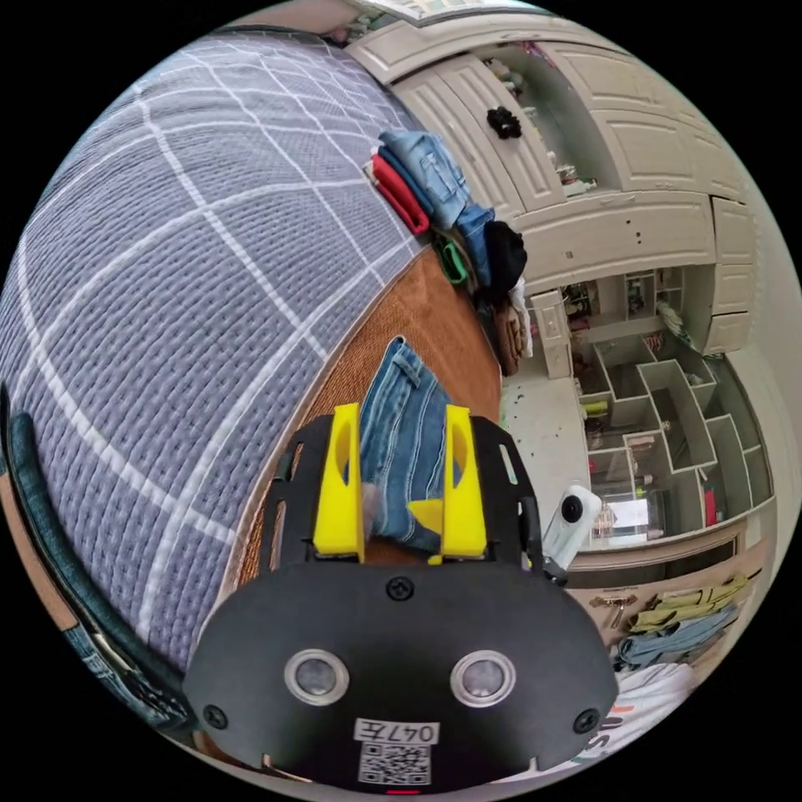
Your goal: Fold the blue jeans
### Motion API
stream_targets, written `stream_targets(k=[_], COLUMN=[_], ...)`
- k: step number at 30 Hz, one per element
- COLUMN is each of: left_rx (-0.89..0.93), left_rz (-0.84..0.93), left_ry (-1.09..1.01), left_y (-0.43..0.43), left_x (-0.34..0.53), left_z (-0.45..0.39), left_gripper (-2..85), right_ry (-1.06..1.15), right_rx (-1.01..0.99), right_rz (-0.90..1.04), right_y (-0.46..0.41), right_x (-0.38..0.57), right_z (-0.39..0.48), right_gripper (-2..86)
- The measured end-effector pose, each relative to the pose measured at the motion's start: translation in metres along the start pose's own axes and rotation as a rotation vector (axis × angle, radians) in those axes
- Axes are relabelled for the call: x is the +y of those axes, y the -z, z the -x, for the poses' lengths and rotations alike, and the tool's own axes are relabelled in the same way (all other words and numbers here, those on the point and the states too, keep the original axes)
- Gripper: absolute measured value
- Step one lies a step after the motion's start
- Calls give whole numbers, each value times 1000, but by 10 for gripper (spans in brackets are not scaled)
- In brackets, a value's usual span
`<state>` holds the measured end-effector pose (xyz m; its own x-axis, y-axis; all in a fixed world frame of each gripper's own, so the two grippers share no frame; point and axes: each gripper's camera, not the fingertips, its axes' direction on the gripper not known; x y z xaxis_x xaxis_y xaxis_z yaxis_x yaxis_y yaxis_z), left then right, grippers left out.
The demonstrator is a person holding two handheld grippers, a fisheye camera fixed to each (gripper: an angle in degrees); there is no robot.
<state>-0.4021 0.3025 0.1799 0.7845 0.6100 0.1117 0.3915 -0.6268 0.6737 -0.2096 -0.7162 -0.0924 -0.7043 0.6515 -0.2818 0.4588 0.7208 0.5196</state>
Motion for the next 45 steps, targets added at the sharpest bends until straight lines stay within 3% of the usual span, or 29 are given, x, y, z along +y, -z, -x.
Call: stream_targets(k=[3,10,14,20,27,28,31,36,39,45], left_rx=[-26,-119,-127,-86,-165,-108,27,37,153,301], left_rz=[133,272,262,246,259,271,317,405,402,246], left_ry=[35,22,47,83,34,24,23,-203,-302,-455], left_y=[-31,-83,-86,-85,-74,-73,-73,-68,-47,89], left_x=[7,25,41,64,89,94,108,134,162,243], left_z=[24,51,75,113,131,138,157,128,105,75], left_gripper=[158,149,135,131,101,80,46,25,20,18], right_ry=[-25,-400,-587,-553,-591,-600,-591,-543,-463,-155], right_rx=[70,261,133,-117,-160,-177,-105,-17,102,285], right_rz=[-152,-416,-462,-494,-453,-452,-437,-433,-379,-298], right_y=[48,162,171,154,149,151,167,211,244,296], right_x=[32,128,166,166,154,153,149,140,122,77], right_z=[-13,-99,-148,-169,-178,-178,-165,-135,-100,10], right_gripper=[70,87,110,87,8,4,0,-1,-2,-2])
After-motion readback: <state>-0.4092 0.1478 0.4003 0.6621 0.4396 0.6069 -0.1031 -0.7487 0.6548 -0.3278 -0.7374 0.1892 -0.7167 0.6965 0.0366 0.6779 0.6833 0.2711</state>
